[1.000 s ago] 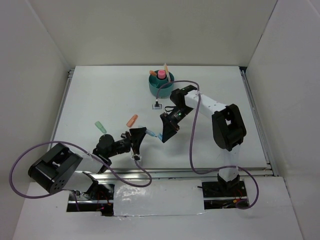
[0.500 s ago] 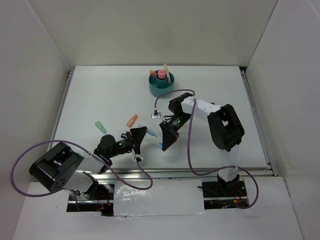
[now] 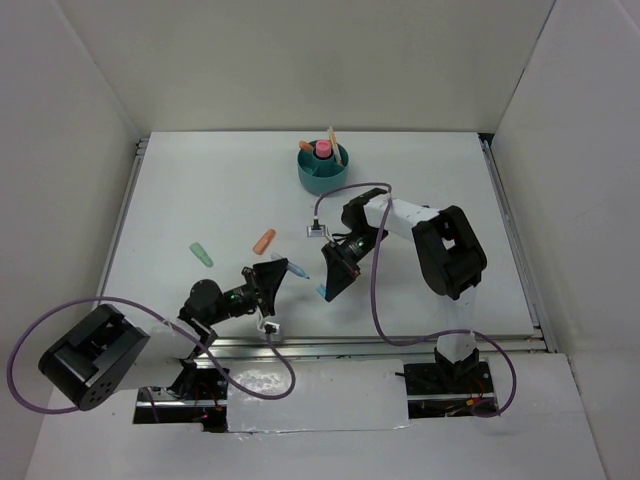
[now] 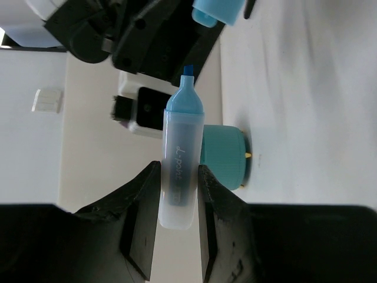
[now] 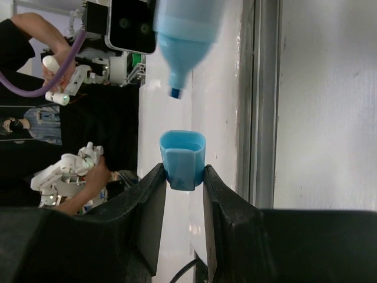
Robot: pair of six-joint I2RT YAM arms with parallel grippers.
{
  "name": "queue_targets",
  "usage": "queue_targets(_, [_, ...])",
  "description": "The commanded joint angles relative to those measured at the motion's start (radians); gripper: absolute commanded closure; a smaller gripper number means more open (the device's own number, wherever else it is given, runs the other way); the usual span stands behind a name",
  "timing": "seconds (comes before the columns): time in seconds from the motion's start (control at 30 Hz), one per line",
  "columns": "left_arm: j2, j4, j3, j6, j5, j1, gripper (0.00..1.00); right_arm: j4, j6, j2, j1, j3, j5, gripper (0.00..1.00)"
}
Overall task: Sort the stationery into containers
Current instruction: Close the pen cap on the pen.
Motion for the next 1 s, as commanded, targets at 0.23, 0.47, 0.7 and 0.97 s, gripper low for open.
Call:
queue_targets(0.23, [-0.205,0.326,-0.038,0.01,0.008,-0.061,1.0,-0.111,-0.022,0.03,0.023,0.015,-0.053,0.99])
queue_targets(0.47, [-0.3,0.174,-0.04,0.01,0.001,-0.068,1.0,-0.111,-0.025,0.019,0.047,0.013,-0.035,0.99])
queue_targets(0.7, [-0.226,0.237,-0.041,0.009,0.001,-0.053,1.0,-0.109,-0.02,-0.004,0.057,-0.008,-0.023,0.99])
queue_targets(0.97, [-0.087,0.385,-0.047,0.007,0.027,-0.035,1.0,-0.111,-0.01,-0.024,0.058,0.01,-0.004,0.99])
